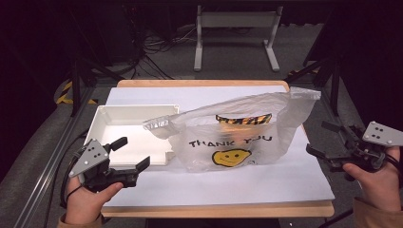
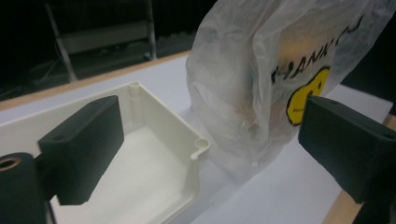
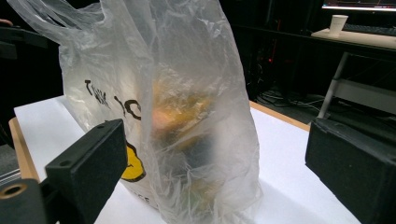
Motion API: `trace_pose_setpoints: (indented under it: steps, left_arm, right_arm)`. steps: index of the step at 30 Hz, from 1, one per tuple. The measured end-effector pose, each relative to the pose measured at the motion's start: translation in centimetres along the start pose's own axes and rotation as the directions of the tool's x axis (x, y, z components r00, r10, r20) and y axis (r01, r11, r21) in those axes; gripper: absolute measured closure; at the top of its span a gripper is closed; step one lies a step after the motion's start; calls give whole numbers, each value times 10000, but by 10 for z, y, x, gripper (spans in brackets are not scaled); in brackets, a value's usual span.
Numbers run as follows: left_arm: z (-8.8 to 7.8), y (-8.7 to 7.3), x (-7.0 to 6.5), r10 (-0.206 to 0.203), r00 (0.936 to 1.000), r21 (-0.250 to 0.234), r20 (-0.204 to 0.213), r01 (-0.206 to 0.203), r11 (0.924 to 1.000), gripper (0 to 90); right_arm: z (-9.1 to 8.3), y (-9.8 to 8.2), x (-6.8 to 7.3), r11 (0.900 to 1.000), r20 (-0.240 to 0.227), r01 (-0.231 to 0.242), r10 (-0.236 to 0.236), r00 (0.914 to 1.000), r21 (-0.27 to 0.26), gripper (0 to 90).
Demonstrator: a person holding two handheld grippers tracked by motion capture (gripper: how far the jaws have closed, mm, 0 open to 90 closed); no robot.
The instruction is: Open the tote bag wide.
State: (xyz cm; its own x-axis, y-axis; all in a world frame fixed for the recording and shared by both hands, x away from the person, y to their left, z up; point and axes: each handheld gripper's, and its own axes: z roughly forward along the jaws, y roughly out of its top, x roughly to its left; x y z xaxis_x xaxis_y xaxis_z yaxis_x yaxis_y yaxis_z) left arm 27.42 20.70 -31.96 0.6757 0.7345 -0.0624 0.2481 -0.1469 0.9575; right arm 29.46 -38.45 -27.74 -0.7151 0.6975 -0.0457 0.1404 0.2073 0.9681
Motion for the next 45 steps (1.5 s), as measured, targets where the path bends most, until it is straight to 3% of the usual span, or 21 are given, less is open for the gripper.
trace_pose_setpoints:
  steps: [5,11,18,27,29,36,39,40,45]
  left_arm:
    - [-1,3,-4,-145,9994,144,304,141,9998,116]
    - [-2,9,-8,183,9985,134,519,-190,9997,119]
    - [-1,9,-9,147,9985,226,537,-159,9996,118]
    - [1,9,-10,93,9986,290,526,-108,9995,126]
    - [2,9,-10,94,9983,337,569,-114,9994,129]
    - [3,8,-11,53,9981,369,614,-75,9993,136]
    - [5,8,-11,59,9977,433,669,-88,9990,140]
    - [6,7,-11,42,9977,463,681,-73,9989,143]
    - [8,7,-12,29,9970,594,779,-75,9982,152]
  right_arm:
    - [3,0,3,10000,-117,-15,16,9999,34,57]
    - [8,4,10,9999,-377,31,-37,9993,-143,50]
    - [16,15,19,9984,-662,153,-188,9976,-537,42]
    - [32,34,25,9974,-840,533,-572,9948,-490,63]
    - [35,38,27,9967,-896,554,-605,9941,-586,121]
    - [41,41,29,9952,-1355,954,-976,9860,-231,670]
    - [43,39,27,9939,-1475,1095,-1096,9830,-87,857]
    - [43,39,27,9935,-1534,1133,-1130,9817,-68,900]
    - [40,37,24,9928,-1171,1197,-1190,9860,-14,900]
